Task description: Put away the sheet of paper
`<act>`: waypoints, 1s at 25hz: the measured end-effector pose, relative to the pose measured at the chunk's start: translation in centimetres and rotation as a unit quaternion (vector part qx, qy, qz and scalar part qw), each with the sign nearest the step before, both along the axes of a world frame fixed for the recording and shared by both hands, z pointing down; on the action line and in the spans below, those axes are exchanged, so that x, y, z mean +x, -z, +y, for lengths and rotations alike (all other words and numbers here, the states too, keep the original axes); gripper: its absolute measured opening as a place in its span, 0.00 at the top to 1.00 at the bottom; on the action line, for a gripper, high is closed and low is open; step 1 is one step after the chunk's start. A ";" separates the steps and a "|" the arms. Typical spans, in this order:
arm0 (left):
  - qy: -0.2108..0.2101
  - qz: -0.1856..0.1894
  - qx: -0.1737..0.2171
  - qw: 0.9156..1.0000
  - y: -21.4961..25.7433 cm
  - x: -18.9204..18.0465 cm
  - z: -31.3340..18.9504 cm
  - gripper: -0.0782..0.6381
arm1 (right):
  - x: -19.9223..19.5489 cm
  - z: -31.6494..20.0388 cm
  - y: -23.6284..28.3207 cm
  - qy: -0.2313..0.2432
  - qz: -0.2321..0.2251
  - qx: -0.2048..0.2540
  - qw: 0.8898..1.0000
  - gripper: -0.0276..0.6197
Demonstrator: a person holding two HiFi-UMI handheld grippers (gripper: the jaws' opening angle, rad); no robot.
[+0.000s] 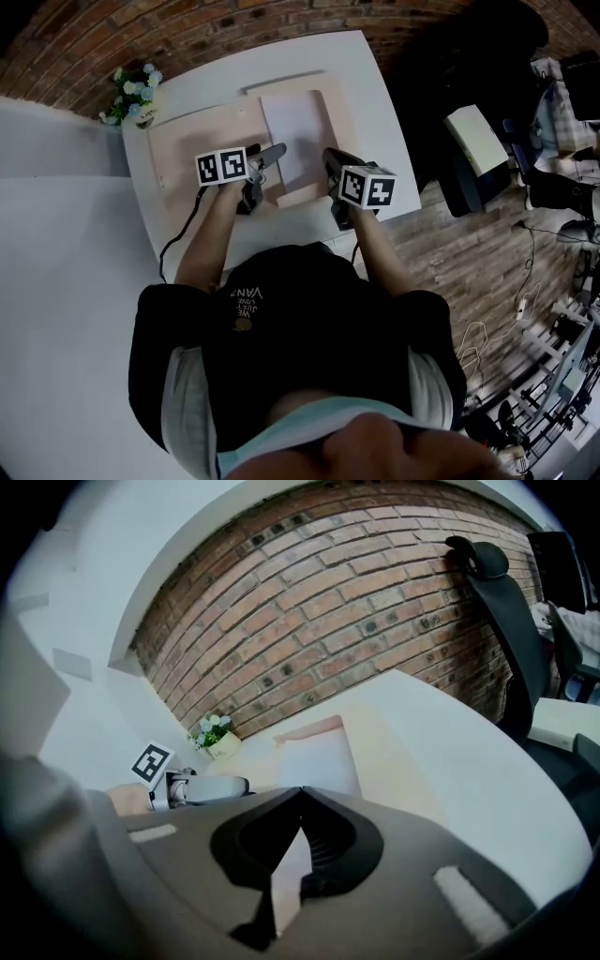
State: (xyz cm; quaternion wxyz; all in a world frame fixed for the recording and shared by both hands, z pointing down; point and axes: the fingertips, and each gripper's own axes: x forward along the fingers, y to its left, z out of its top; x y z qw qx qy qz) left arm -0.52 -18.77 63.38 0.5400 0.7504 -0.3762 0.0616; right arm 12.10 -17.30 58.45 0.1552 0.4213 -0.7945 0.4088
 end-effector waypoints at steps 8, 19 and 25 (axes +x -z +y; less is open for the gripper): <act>-0.006 -0.008 0.029 1.000 1.3 -1.2 0.6 0.37 | -0.9 0.7 0.3 0.000 0.002 0.006 1.000 0.96; -0.002 -0.016 0.067 0.998 3.2 -3.0 1.1 0.57 | -2.2 1.6 1.0 -0.006 0.001 0.016 1.000 0.96; 0.001 -0.013 0.088 0.996 4.1 -4.0 1.5 0.66 | -2.9 2.2 1.4 -0.016 0.000 0.022 1.000 0.96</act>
